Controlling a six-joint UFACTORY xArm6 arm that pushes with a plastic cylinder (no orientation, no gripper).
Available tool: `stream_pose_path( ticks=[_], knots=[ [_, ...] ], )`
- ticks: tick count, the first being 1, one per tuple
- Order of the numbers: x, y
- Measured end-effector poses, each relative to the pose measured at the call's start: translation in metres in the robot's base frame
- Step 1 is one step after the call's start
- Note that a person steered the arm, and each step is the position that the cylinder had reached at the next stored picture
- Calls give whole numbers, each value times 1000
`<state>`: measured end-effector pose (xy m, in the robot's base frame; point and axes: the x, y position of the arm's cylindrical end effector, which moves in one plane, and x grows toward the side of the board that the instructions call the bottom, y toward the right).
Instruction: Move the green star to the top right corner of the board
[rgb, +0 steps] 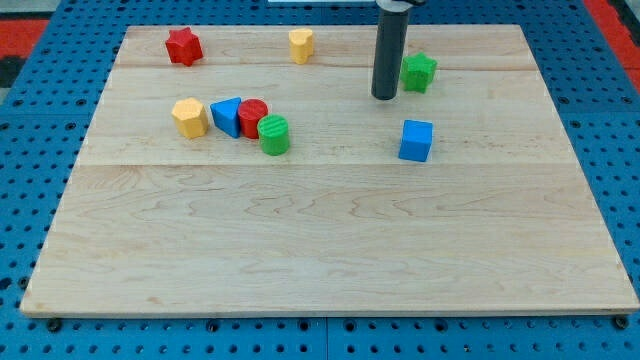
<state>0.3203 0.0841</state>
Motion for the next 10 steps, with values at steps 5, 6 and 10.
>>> stream_pose_path(
  ticks=[5,6,10],
  knots=[
    [-57,115],
    [-51,123],
    [-90,142]
  ],
)
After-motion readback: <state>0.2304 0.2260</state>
